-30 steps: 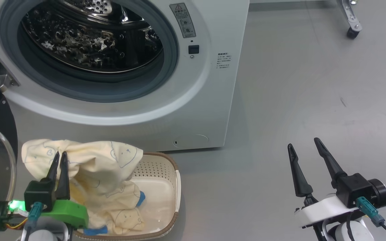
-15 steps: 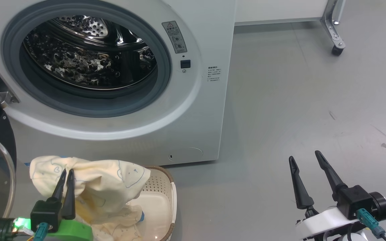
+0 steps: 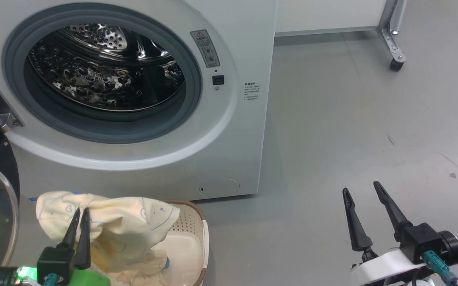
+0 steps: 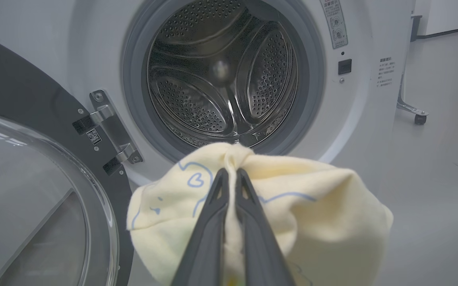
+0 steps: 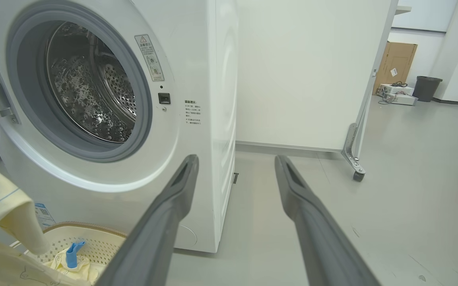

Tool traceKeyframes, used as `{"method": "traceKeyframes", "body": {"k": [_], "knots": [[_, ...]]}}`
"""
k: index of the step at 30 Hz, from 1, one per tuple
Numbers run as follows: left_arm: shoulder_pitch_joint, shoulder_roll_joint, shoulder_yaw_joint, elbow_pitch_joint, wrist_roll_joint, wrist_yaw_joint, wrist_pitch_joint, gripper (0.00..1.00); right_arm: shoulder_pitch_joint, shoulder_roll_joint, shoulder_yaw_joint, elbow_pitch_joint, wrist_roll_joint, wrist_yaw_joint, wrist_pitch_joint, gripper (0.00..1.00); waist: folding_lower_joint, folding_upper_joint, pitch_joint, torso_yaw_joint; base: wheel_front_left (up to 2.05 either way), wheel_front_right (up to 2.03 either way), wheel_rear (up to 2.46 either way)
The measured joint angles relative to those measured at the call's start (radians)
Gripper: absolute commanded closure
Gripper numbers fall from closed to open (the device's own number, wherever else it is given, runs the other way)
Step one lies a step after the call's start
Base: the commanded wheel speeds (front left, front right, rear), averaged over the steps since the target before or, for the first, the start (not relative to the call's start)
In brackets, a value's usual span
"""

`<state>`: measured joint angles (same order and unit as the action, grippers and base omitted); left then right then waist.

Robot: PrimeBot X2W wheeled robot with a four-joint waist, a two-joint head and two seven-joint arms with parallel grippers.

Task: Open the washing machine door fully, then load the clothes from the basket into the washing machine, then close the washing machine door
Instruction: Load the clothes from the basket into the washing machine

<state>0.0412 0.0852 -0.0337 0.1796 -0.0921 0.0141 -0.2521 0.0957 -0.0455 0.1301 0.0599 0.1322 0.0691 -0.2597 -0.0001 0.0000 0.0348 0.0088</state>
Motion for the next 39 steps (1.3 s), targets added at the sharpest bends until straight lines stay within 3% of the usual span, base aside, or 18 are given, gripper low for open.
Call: {"method": "traceKeyframes", "body": {"k": [23,39], "knots": [[0.012,0.0,0.0,-0.038,-0.004,0.003,0.002,1.0,0.018,0.002,0.011,-0.04,0.001,0.0,0.0,0.0,0.0,0.0,0.049,0.003,0.0,0.0,0.0],[-0.225,-0.006,0.013,-0.025,-0.059,-0.012,0.032,1.0,-0.042,0.002,0.026,-0.108,-0.007,0.002,0.0,0.0,0.0001,0.0,0.21,-0.019,0.0,0.0,0.0]]}}
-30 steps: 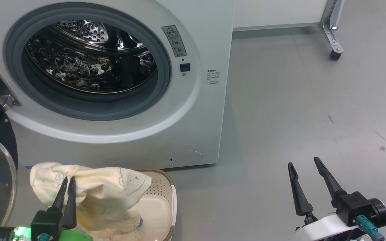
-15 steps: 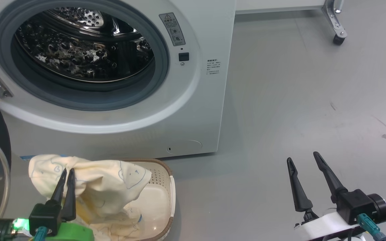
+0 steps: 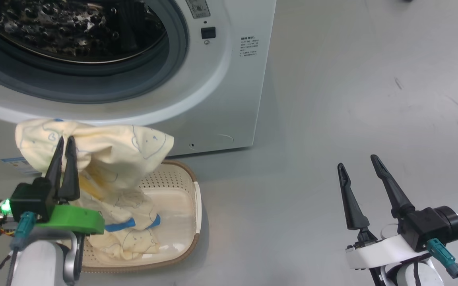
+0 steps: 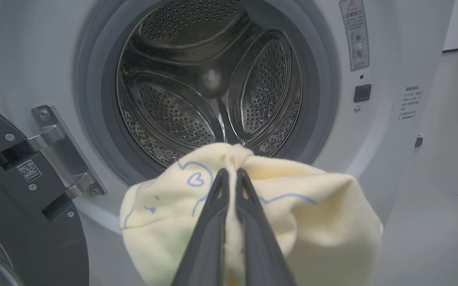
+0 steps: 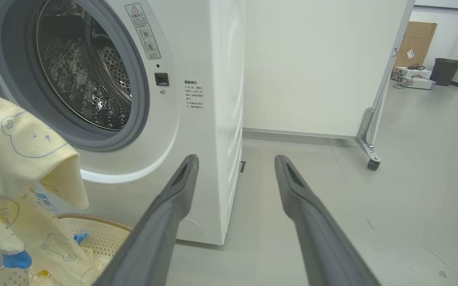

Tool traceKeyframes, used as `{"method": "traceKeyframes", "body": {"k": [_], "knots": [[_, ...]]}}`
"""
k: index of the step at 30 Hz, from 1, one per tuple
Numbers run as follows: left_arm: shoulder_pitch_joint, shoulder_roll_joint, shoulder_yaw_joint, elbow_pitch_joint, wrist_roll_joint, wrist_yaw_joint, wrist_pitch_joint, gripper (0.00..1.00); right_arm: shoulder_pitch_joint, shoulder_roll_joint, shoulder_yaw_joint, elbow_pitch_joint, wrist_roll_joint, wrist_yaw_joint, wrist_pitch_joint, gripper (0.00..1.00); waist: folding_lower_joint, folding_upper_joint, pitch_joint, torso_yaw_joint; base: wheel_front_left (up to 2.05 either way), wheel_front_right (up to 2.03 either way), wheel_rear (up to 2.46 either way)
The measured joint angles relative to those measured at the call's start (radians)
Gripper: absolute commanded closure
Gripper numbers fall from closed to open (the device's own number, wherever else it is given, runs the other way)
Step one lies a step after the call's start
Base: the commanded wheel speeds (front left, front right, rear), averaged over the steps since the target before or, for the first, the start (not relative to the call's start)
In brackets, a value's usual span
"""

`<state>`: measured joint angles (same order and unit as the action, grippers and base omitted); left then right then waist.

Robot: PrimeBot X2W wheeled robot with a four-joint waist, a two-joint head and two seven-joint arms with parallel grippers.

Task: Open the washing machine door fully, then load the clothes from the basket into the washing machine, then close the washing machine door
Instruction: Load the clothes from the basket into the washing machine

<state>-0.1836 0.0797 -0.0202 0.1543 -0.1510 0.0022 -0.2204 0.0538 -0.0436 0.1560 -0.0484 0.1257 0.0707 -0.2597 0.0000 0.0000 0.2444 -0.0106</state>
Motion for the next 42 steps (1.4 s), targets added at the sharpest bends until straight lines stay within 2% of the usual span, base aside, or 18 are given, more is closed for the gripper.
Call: {"method": "traceKeyframes", "body": {"k": [12,20,26,34,42], "knots": [[-0.231,0.046,0.047,0.074,-0.048,-0.041,0.078,1.0,-0.073,0.0,0.026,-0.038,-0.002,0.0,0.0,0.0,0.0001,0.0,0.161,-0.042,0.0,0.0,0.0],[-0.431,0.122,0.086,0.119,-0.081,-0.071,0.161,1.0,-0.127,-0.001,0.044,-0.061,0.004,0.0,0.0,0.0,0.0002,0.0,0.271,-0.086,0.0,0.0,0.0],[-0.568,0.185,0.112,0.163,-0.13,-0.089,0.263,1.0,-0.174,-0.001,0.066,-0.083,0.035,-0.004,0.0,0.0,0.0002,0.0,0.355,-0.123,0.0,0.0,0.0],[-0.726,0.262,0.143,0.228,-0.186,-0.106,0.388,1.0,-0.232,-0.001,0.105,-0.09,0.074,-0.022,0.0,0.0,0.0002,0.0,0.459,-0.176,0.0,0.0,0.0],[-0.826,0.34,0.176,0.264,-0.212,-0.114,0.467,1.0,-0.255,-0.001,0.124,-0.092,0.1,-0.046,0.0,0.0,0.0001,0.0,0.525,-0.232,0.0,0.0,0.0]]}}
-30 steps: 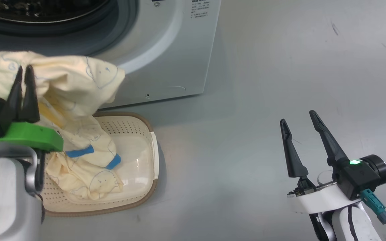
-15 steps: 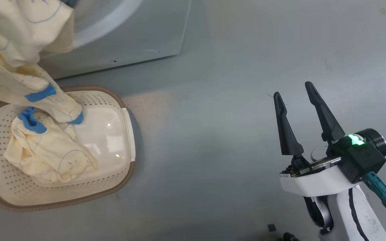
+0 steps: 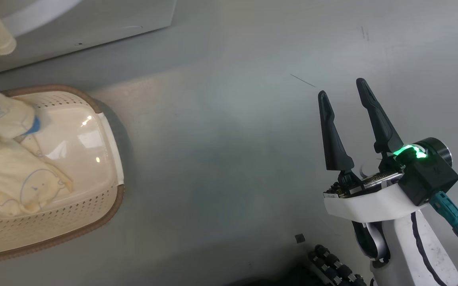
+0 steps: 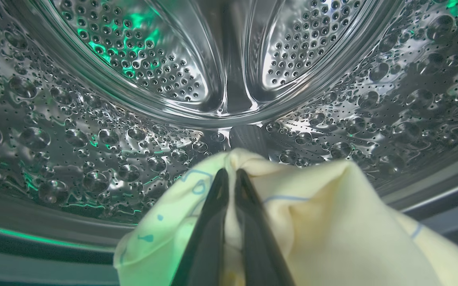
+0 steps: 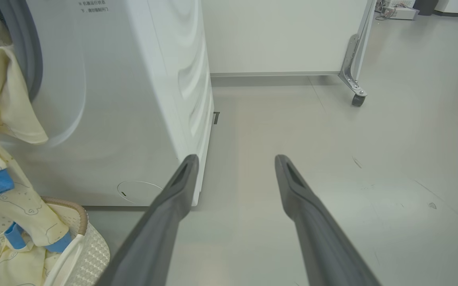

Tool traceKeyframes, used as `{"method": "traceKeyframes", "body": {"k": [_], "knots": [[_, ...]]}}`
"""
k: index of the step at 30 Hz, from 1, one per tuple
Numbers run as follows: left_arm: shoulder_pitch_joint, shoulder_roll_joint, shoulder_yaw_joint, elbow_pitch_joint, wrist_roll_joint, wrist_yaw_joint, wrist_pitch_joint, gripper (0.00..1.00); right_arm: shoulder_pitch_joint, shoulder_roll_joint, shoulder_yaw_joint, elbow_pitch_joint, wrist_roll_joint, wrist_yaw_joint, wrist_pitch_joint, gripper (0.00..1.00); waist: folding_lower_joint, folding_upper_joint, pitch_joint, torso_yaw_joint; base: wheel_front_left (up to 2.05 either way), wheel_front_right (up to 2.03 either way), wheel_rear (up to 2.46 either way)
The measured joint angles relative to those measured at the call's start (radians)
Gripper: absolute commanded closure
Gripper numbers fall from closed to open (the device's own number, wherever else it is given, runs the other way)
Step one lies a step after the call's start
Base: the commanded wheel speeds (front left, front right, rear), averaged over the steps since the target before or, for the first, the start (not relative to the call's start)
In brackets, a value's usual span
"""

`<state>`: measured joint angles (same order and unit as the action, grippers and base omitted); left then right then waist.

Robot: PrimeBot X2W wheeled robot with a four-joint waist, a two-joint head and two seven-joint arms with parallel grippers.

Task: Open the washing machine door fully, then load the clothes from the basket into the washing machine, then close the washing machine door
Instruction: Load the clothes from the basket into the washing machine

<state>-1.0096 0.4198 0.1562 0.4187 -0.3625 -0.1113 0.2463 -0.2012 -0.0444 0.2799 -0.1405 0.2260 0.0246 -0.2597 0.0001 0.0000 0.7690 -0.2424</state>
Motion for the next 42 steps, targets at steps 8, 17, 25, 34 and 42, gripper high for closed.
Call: {"method": "traceKeyframes", "body": {"k": [8,17,25,34,42], "knots": [[-0.131,0.078,0.034,0.02,-0.034,-0.004,0.039,1.0,-0.026,0.0,0.016,-0.008,0.02,-0.012,0.0,0.0,0.0,0.0,0.063,-0.05,0.0,0.0,0.0],[-0.283,0.133,0.061,0.016,-0.014,-0.004,-0.013,1.0,-0.056,0.001,0.042,-0.017,0.036,-0.028,0.0,0.0,0.0,0.0,0.12,-0.08,0.0,0.0,0.0],[-0.391,0.16,0.067,0.019,0.035,0.017,-0.141,1.0,-0.078,0.001,0.055,-0.016,0.041,-0.038,0.0,0.0,-0.0001,0.0,0.143,-0.102,0.0,0.0,0.0],[-0.411,0.15,0.035,0.115,0.046,0.017,-0.189,1.0,-0.107,0.001,0.063,-0.016,0.064,-0.053,0.0,0.0,-0.0001,0.0,0.163,-0.105,0.0,0.0,0.0],[-0.355,0.102,0.052,0.202,0.018,0.016,-0.228,1.0,-0.122,0.001,0.058,-0.009,0.064,-0.054,0.0,0.0,-0.0001,0.0,0.159,-0.092,0.0,0.0,0.0]]}}
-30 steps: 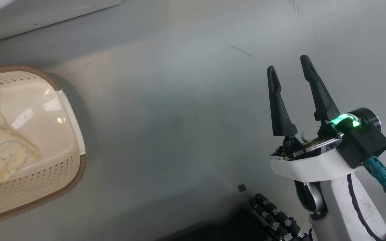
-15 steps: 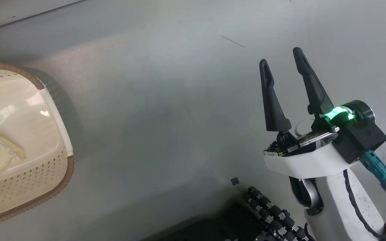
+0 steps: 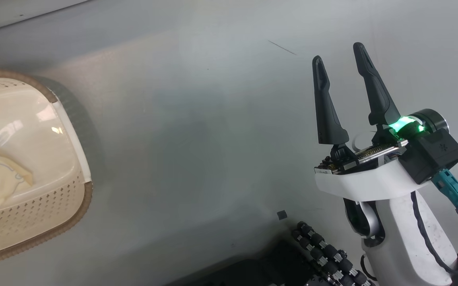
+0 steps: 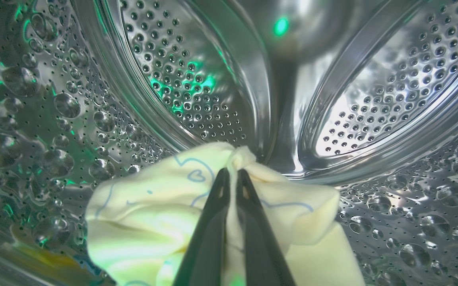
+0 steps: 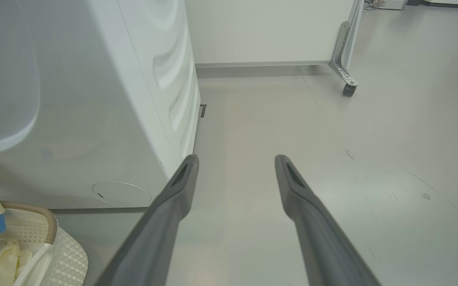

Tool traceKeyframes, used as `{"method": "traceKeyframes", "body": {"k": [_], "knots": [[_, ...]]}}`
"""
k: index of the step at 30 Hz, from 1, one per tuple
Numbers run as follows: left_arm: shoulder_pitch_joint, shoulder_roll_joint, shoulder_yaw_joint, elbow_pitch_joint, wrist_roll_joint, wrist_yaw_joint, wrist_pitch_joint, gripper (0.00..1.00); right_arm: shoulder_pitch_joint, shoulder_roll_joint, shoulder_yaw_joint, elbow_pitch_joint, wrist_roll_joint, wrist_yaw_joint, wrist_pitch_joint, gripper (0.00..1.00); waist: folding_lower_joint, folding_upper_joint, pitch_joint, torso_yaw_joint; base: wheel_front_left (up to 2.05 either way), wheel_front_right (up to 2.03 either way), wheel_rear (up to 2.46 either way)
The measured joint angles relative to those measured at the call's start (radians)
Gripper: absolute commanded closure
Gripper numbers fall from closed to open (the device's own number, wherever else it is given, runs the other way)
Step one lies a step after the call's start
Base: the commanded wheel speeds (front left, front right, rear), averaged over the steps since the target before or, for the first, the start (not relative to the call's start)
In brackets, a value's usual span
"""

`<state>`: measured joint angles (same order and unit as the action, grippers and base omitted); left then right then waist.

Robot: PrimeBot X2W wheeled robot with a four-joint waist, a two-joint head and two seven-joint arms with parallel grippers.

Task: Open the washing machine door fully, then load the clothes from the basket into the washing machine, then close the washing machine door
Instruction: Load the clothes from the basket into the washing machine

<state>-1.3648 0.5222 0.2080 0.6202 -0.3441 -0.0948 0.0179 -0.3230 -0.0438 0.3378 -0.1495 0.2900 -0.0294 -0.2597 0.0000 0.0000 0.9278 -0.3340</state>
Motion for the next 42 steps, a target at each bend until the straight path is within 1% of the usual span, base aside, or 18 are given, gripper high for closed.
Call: {"method": "traceKeyframes", "body": {"k": [2,6,13,17,22,35,39,42], "knots": [[0.009,-0.006,-0.001,0.017,-0.003,-0.002,-0.013,0.0,0.0,0.0,-0.002,0.005,0.0,0.0,0.0,0.0,0.0,0.0,-0.006,0.005,0.0,0.0,0.0],[0.04,-0.017,0.002,0.043,-0.008,-0.009,-0.044,0.0,-0.003,0.0,-0.003,0.01,-0.001,0.0,0.0,0.0,0.0,0.0,-0.023,0.015,0.0,0.0,0.0],[0.111,-0.053,-0.017,0.069,-0.007,-0.012,-0.123,0.0,-0.015,0.0,-0.023,0.029,-0.01,0.0,0.0,0.0,0.0,0.0,-0.061,0.035,0.0,0.0,0.0],[0.165,-0.083,-0.021,0.079,-0.007,-0.016,-0.183,0.0,-0.015,-0.001,-0.033,0.044,-0.013,0.0,0.0,0.0,-0.0001,0.0,-0.088,0.049,0.0,0.0,0.0],[0.239,-0.137,-0.025,0.076,-0.008,-0.018,-0.263,0.0,-0.014,-0.001,-0.052,0.063,-0.032,0.0,0.0,0.0,-0.0001,0.0,-0.129,0.072,0.0,0.0,0.0],[0.511,-0.233,-0.026,0.005,-0.003,-0.021,-0.276,0.0,0.037,-0.002,-0.097,0.116,-0.062,0.002,0.0,0.0,-0.0001,0.0,-0.263,0.131,0.0,0.0,0.0],[0.599,-0.275,-0.014,-0.08,0.004,-0.021,-0.276,0.0,0.068,-0.003,-0.118,0.128,-0.069,0.002,0.0,0.0,-0.0001,0.0,-0.308,0.151,0.0,0.0,0.0],[0.651,-0.318,-0.01,-0.138,0.007,-0.021,-0.276,0.0,0.09,-0.015,-0.133,0.144,-0.08,0.002,0.0,0.0,-0.0001,0.0,-0.342,0.167,0.0,0.0,0.0]]}}
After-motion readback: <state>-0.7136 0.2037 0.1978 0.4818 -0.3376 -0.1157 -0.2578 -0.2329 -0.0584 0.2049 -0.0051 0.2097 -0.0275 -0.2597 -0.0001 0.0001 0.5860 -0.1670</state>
